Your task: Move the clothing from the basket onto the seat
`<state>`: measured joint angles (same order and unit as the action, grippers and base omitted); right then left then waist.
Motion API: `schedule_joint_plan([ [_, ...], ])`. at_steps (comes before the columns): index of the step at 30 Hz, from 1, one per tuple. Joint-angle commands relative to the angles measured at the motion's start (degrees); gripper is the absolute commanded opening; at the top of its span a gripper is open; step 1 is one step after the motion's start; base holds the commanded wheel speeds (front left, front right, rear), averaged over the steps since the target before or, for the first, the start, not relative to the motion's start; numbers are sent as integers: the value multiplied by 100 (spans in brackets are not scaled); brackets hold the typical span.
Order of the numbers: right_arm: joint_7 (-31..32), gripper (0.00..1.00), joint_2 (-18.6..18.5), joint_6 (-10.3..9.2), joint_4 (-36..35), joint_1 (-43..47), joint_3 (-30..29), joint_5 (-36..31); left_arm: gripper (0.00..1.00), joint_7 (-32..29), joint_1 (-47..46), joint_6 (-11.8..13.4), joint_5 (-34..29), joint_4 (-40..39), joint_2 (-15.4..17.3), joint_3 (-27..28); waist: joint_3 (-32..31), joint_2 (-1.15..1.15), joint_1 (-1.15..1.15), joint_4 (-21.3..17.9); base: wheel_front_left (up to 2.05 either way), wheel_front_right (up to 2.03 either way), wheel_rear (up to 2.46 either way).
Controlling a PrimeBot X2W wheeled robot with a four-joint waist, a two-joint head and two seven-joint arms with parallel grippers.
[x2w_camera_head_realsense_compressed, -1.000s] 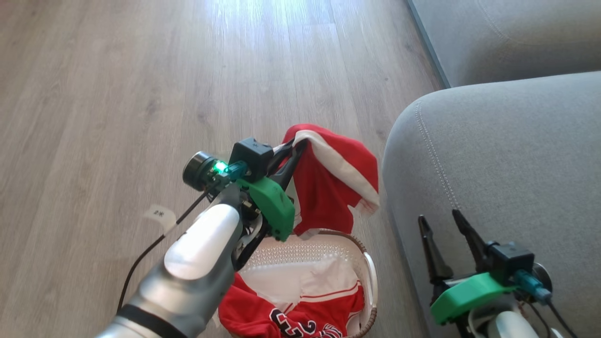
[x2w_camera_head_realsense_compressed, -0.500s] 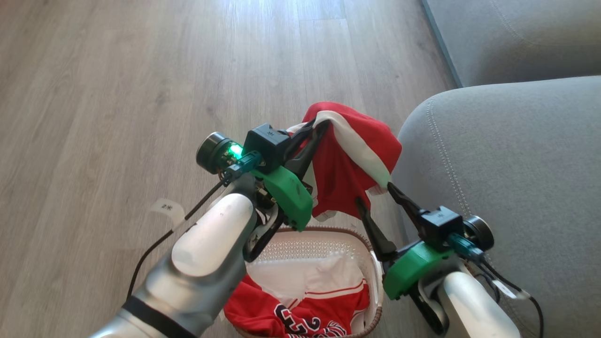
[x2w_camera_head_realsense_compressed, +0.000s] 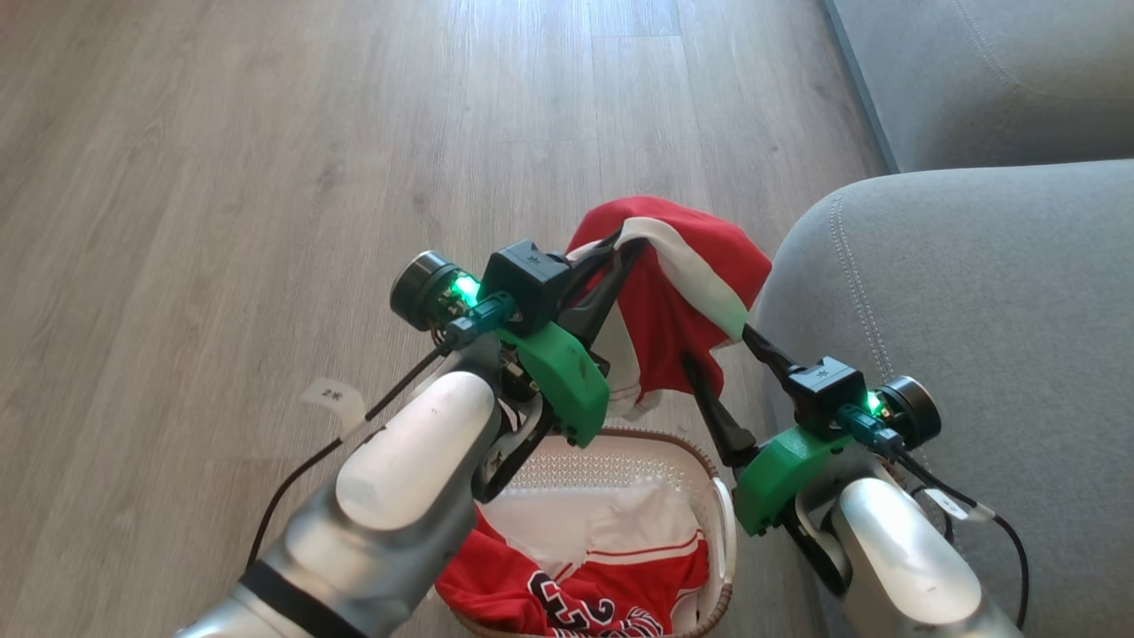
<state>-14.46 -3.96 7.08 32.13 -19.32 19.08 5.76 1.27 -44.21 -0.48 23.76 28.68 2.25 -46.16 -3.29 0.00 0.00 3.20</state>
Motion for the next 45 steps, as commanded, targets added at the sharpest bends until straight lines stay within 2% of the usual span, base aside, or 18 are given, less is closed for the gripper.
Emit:
schedule_joint_plan([
  [1,-53,100,45,41,-146,-273,49,-81,0,-7,-300,38,30,-225,71,156,-4,0,0,12,0,0,0],
  [9,-53,100,60,41,-288,-461,216,-383,0,-9,-238,54,75,-230,70,54,-33,0,0,17,0,0,0],
  [16,-53,100,79,41,-114,-526,293,-412,0,11,-226,62,119,-243,68,-12,-49,0,0,32,0,0,0],
  [17,-53,54,83,41,-80,-541,324,-394,0,15,-224,67,127,-244,68,-20,-51,0,0,32,0,0,0],
  [19,-53,0,89,41,-51,-565,352,-350,0,18,-214,80,144,-242,68,-29,-47,0,0,30,0,0,0],
  [28,-53,0,104,41,-241,-496,195,-187,0,115,-86,150,259,-72,148,36,1,0,0,-76,0,0,0],
  [30,-53,0,105,41,-285,-486,126,-157,37,182,-20,161,340,0,157,96,15,0,0,-125,0,0,0],
  [31,-53,0,106,41,-318,-492,46,-158,96,240,46,151,410,89,169,134,31,0,0,-184,0,0,0],
  [32,-53,0,106,41,-327,-500,-5,-164,100,278,76,151,430,135,179,146,41,0,0,-221,0,0,0],
  [38,-53,0,83,41,-375,-584,-317,-261,100,700,282,45,501,348,185,124,105,0,0,-498,0,0,0],
  [45,-53,0,-159,41,-475,-659,-629,-410,100,1109,509,-72,548,542,126,-30,172,0,0,-959,0,0,0],
])
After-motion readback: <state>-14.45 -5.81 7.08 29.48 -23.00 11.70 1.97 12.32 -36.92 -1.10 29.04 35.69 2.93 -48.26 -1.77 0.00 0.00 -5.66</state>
